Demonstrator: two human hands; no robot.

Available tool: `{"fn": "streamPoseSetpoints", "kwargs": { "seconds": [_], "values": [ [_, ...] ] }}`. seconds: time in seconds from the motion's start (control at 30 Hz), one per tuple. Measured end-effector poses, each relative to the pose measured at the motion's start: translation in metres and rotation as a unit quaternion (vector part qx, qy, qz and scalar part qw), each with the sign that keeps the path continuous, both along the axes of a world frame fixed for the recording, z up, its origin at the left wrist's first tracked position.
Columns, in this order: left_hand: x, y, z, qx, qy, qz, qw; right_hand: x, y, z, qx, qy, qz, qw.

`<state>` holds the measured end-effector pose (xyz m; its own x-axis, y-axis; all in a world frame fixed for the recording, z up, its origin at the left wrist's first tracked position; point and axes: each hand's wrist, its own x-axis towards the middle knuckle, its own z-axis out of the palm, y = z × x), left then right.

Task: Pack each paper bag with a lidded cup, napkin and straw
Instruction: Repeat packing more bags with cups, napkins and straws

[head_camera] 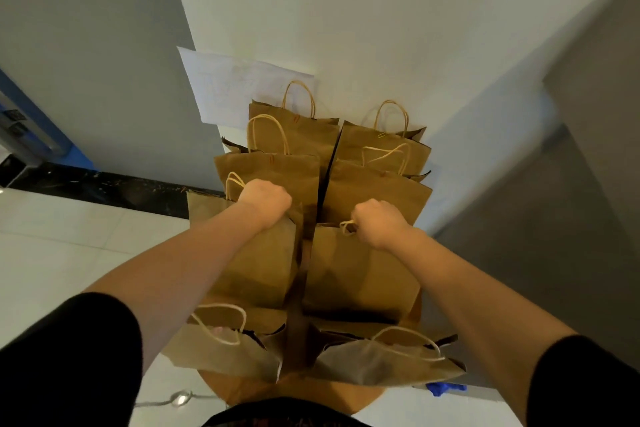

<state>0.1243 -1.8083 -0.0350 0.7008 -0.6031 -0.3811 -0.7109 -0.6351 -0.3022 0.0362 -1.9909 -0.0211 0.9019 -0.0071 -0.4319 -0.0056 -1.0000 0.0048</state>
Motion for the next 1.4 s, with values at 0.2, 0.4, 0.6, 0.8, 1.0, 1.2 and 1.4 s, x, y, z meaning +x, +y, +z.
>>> {"fn": "streamPoseSetpoints", "kwargs": {
  "seconds": [0.2, 0.4, 0.6, 0.8, 1.0, 1.2, 1.4],
  "values": [
    [0.028, -0.019, 0.007, -0.029, -0.016, -0.013, 0.999, 0.026, -0.016, 0.011, -0.031, 0.004, -0.010, 0.999],
    [0.040, -0.035, 0.003, -0.031, -0.011, -0.014, 0.999, 0.049, -0.012, 0.014, -0.054, -0.017, 0.026, 0.998],
    [0.036, -0.035, -0.001, -0.014, -0.007, -0.029, 0.999, 0.046, -0.011, 0.008, -0.066, -0.013, 0.024, 0.997],
    [0.019, -0.032, 0.009, -0.029, -0.014, -0.008, 0.999, 0.035, -0.009, 0.013, -0.050, -0.043, 0.001, 0.998],
    [-0.015, -0.016, 0.021, -0.129, 0.025, -0.037, 0.991, 0.002, -0.015, 0.020, 0.003, -0.095, -0.025, 0.995],
    [-0.073, 0.020, 0.024, -0.228, 0.285, 0.152, 0.918, -0.064, 0.000, 0.038, 0.158, -0.138, -0.055, 0.976],
    [-0.126, 0.042, 0.018, -0.076, 0.312, 0.164, 0.933, -0.114, 0.026, 0.037, 0.125, 0.127, -0.007, 0.984]
  ]
}}
